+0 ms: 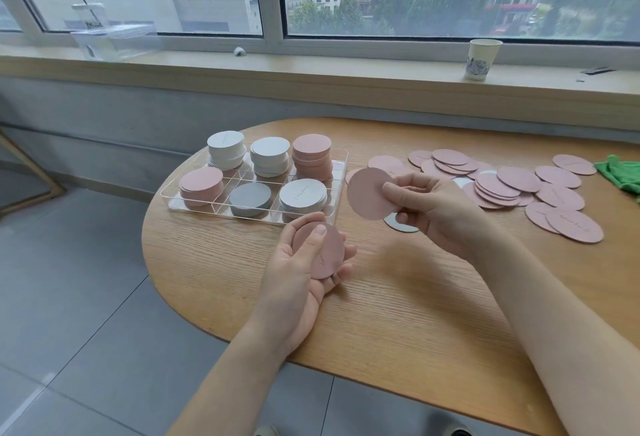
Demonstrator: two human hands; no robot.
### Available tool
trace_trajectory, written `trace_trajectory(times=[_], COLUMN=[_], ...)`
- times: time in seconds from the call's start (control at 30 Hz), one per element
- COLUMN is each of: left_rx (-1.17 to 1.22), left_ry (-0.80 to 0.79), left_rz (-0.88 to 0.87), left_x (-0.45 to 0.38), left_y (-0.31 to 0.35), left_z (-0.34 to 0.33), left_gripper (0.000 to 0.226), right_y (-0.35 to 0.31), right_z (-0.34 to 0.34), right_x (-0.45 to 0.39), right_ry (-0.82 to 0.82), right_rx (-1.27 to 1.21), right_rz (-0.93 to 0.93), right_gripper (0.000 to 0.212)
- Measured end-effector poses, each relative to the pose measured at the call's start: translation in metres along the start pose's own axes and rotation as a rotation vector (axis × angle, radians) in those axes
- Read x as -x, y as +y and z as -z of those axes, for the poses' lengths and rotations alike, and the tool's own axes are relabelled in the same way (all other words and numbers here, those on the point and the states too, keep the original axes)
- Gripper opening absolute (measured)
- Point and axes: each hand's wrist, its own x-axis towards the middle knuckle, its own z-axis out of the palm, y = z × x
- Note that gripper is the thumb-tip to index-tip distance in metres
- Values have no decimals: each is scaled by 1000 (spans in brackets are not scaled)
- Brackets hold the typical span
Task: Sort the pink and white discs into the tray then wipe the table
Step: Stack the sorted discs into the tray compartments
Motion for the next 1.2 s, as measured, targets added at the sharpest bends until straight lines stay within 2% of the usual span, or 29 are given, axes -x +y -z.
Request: trace_trajectory(times=[0.1, 0.17, 0.23, 0.3, 0.4, 0.5, 0.6, 0.67, 0.8, 0.9, 1.03, 1.13, 1.2], left_rx=[-8, -19, -28, -41, -62, -68, -63, -82, -112, -142, -152, -150, -151], left_ry=[15, -3, -27, -56, -91, -113, -118, -144, -162, -161, -147, -147, -144], left_rz=[-5, -19, -26, -25, -1, 19, 20, 22, 39, 47, 53, 49, 50], left_x=[-1, -1, -1, -1, -2, -1, 0, 1, 1, 0, -2, -3, -3], left_y=[-1, -1, -2, -3, -5, -4, -4, -3, -3, -4, -4, -5, -6], left_z=[-1, -2, -2, -1, 3, 4, 4, 4, 1, -1, -2, -1, -1], left_gripper=[25, 30, 34, 29, 28, 31, 31, 31, 31, 31, 31, 30, 30], right_y=[-1, 4, 10, 16, 22, 24, 21, 17, 8, 7, 10, 13, 17], right_z=[-11, -22, -31, -36, -35, -32, -21, -8, 19, 39, 45, 44, 43], right_x=[8, 11, 12, 12, 12, 11, 6, -2, -22, -46, -74, -83, -84], right_ry=[-183, -235, -232, -213, -183, -169, -61, 94, 354, 414, 444, 474, 499], right_rx=[166, 331, 447, 493, 529, 557, 544, 583, 836, 1068, 1290, 1291, 1210], right_rz=[-33, 24, 119, 181, 216, 245, 275, 309, 337, 256, 33, -93, -70], right_gripper=[24, 22, 16, 18, 26, 26, 21, 17, 23, 44, 74, 75, 72])
